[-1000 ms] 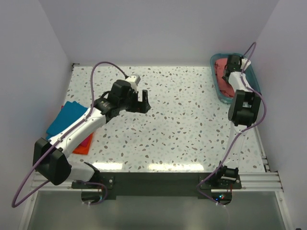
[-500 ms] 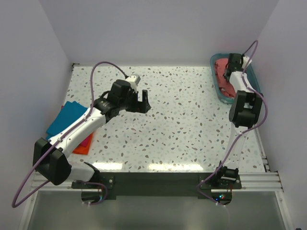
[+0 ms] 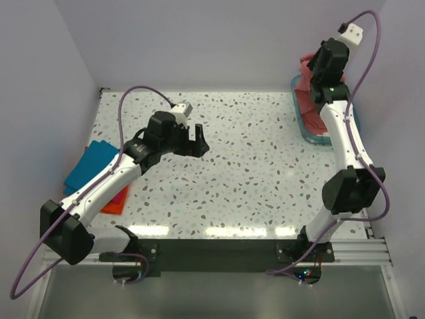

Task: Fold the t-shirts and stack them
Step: Grab the tshirt from the pile, then move the tshirt to the center of the board

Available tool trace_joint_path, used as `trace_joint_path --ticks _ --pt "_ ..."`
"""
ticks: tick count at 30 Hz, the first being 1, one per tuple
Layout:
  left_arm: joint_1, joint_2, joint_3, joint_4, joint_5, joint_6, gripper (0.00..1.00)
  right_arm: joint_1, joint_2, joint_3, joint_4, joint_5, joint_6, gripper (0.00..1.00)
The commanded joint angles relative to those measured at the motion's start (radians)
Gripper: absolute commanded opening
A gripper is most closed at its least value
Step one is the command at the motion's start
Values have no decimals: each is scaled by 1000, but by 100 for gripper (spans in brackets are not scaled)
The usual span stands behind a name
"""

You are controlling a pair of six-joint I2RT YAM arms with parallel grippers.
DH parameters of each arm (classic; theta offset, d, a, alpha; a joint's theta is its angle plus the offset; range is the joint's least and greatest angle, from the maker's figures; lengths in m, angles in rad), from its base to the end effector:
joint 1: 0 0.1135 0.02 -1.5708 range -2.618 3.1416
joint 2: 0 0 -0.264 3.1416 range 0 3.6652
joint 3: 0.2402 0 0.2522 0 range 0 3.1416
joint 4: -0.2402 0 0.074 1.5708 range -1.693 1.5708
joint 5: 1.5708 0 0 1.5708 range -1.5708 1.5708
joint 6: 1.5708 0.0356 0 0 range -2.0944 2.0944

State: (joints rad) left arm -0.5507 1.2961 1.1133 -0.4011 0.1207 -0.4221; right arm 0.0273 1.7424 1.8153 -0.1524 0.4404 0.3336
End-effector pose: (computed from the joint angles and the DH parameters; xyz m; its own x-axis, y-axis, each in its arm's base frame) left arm 0.2461 -0.1561 0.3218 -0.6764 -0.0619 -0.7339 0.3595 0.8419 -0.4024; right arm 0.4111 -0.0040 0.4429 0.0560 0.2978 -0.9530 0.4040 0.8661 0.2944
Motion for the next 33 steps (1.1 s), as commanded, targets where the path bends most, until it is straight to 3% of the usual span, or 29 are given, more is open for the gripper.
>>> trace_joint_path --ticks 1,8,12,17,21,22,23,24,25,26,29,33 --pt "9 -49 -7 51 -48 17 100 89 -125 24 97 18 -80 0" --pt "24 -96 -17 39 -118 -44 100 322 -294 -11 80 -72 -39 0" --pt "31 -107 -23 39 -151 -67 100 387 -327 -22 62 -161 53 0" --pt "35 -95 -32 45 -154 -87 100 378 -270 7 -39 -112 82 0" --pt "37 -74 -55 67 -147 -101 100 225 -205 -49 -88 -296 232 2" --pt "38 -57 -59 70 -142 -104 100 165 -189 -74 -104 -325 248 6" --pt "37 -47 -72 82 -136 -110 100 140 -161 -132 -108 -359 258 18" --pt "38 -40 -79 91 -125 -113 100 119 -146 -166 -110 -370 284 32" --pt "37 -22 -89 105 -127 -115 100 73 -133 -232 -114 -388 295 57" --pt "38 -9 -102 126 -96 -125 100 54 -110 -263 -118 -410 303 64" --pt "38 57 -118 162 -58 -158 100 43 -122 -356 -136 -411 276 75" --pt "38 153 -128 202 -44 -210 94 109 -188 -502 -127 -308 222 76"
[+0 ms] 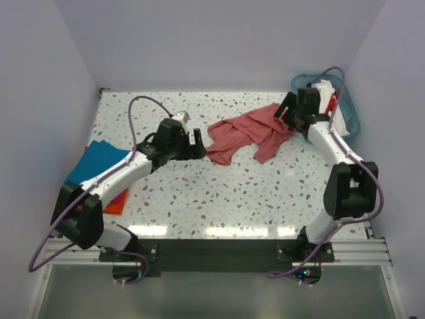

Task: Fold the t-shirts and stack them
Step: Move the tshirt to the center of the board, then flatten the tshirt out

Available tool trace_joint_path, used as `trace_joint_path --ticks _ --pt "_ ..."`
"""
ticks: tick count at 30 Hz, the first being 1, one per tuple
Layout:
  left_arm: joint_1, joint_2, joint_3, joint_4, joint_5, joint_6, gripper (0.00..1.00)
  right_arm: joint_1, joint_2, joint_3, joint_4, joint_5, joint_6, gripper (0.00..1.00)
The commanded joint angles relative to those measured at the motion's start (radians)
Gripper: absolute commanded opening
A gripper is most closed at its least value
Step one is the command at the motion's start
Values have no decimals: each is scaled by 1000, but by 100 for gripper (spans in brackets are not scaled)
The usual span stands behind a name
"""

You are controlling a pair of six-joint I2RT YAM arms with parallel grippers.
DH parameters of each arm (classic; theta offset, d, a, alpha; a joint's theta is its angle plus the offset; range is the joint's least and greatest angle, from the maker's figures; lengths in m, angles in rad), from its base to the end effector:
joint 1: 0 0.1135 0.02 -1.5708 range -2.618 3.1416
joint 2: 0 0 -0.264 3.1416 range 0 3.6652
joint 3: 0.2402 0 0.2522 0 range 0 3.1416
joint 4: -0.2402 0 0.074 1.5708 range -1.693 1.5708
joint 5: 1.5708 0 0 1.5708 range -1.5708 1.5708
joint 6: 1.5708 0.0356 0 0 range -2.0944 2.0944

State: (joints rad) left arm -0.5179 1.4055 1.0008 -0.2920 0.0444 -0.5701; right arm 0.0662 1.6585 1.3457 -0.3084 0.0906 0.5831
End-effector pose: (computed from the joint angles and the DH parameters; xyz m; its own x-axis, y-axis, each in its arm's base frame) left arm 0.2680 -0.1545 0.2623 -0.7523 -0.1919 -0.6303 0.1404 0.8880 -0.4379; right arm 0.3830 0.0222 0.2945 -0.4806 0.5177 -0.7078 0.3261 0.8548 0.4038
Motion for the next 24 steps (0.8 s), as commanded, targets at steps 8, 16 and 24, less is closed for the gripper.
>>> trace_joint_path --ticks 8,16,24 --pt "7 377 151 142 -100 -162 80 195 -89 -247 83 158 -34 66" --pt "7 529 283 122 -202 -166 79 242 -45 -290 109 175 -37 60" --pt "15 602 341 91 -189 -143 72 284 33 -273 112 227 -28 59"
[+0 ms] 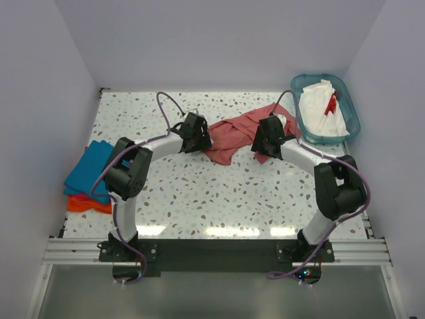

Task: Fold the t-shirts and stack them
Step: Flatten the tshirt out

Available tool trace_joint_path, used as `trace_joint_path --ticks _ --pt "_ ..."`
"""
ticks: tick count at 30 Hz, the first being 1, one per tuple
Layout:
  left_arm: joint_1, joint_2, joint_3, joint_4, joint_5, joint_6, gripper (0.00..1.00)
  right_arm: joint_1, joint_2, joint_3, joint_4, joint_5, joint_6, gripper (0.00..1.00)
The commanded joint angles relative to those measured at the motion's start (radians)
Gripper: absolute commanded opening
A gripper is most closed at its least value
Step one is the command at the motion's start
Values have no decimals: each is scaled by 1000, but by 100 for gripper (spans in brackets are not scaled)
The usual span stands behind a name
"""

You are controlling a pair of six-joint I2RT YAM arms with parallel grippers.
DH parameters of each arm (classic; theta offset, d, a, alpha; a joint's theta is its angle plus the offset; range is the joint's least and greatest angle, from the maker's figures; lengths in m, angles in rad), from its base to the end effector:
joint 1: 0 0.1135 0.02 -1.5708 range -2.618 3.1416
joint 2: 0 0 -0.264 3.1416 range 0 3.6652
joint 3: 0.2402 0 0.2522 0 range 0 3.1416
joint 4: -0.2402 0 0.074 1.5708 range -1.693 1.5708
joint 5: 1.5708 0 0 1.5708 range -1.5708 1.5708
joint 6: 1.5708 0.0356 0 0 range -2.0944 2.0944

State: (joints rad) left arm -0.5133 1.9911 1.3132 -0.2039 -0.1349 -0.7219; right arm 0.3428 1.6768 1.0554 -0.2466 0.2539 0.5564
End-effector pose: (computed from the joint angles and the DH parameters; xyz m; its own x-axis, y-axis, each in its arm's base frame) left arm 0.3731 -0.2048 0.1633 -0.7770 -0.3137 -0.5458 -0.1350 0.9299 -0.3422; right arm 0.3347 0.1099 0.1994 -0.7013 0.2925 -0.6501 0.2331 0.9559 0.1786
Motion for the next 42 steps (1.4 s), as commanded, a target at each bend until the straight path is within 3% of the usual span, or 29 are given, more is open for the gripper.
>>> trace_joint_path --ticks 1,6,9,12,18,21,29,42 --pt "10 17 23 14 -2 12 70 13 21 18 47 77 -1 59" --pt "10 12 -15 52 50 30 63 27 83 48 36 96 0 59" --pt "10 28 1 54 90 55 54 25 124 63 30 113 0 57" --pt "10 29 8 57 104 72 42 25 147 77 20 130 4 46" --pt "10 31 37 40 107 88 17 27 153 117 -20 130 2 4" --pt "15 12 50 23 95 96 0 25 106 117 -42 131 -6 0" --pt "81 -130 58 -20 78 98 0 19 -103 173 -140 148 -41 0" --pt "137 -529 55 -146 32 145 0 -33 -459 345 -313 165 -105 0"
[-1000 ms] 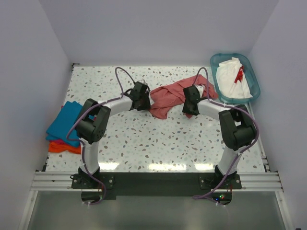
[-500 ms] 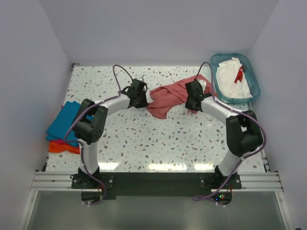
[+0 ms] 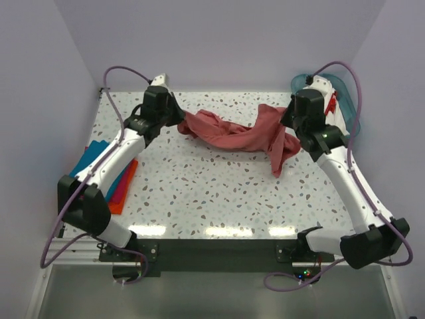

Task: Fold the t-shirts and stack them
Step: Flatten the tshirt out

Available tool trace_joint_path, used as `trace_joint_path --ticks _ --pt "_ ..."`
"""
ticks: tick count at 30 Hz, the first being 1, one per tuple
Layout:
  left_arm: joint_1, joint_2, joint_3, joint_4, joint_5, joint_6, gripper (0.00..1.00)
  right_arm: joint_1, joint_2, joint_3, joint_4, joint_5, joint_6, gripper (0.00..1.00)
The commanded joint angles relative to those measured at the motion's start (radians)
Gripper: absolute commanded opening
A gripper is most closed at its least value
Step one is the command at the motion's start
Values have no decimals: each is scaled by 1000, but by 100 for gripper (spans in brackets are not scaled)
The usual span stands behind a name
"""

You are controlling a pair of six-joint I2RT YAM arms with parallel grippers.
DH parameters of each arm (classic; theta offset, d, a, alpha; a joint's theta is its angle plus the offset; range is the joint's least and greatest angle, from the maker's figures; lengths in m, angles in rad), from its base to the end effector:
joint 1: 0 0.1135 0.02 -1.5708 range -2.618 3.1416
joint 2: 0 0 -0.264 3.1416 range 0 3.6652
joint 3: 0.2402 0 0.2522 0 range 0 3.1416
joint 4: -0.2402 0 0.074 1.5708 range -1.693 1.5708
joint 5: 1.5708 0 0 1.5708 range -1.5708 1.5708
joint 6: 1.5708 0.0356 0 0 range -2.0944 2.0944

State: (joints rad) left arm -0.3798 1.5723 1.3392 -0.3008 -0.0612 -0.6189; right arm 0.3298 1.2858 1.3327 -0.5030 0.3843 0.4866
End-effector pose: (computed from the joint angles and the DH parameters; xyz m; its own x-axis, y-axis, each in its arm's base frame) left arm 0.3415 -0.1340 0.3235 -0.5713 -0.3954 -0.7192 -0.0126 0.8804 -0.4740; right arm 0.2728 0.0793 0.3911 -0.3598 0.3350 -0.8708 0.2110 0.9383 0.2739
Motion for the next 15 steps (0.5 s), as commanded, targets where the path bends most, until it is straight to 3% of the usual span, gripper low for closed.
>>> trace_joint_path --ticks 1,8,15 --pt "5 -139 12 -60 -52 42 0 -23 -97 78 -68 31 -36 0" --pt "19 -411 -57 -126 -164 44 0 -49 -204 144 -127 51 -63 0" --pt "50 -419 35 -135 -206 57 0 -61 -117 273 -76 -14 -101 0"
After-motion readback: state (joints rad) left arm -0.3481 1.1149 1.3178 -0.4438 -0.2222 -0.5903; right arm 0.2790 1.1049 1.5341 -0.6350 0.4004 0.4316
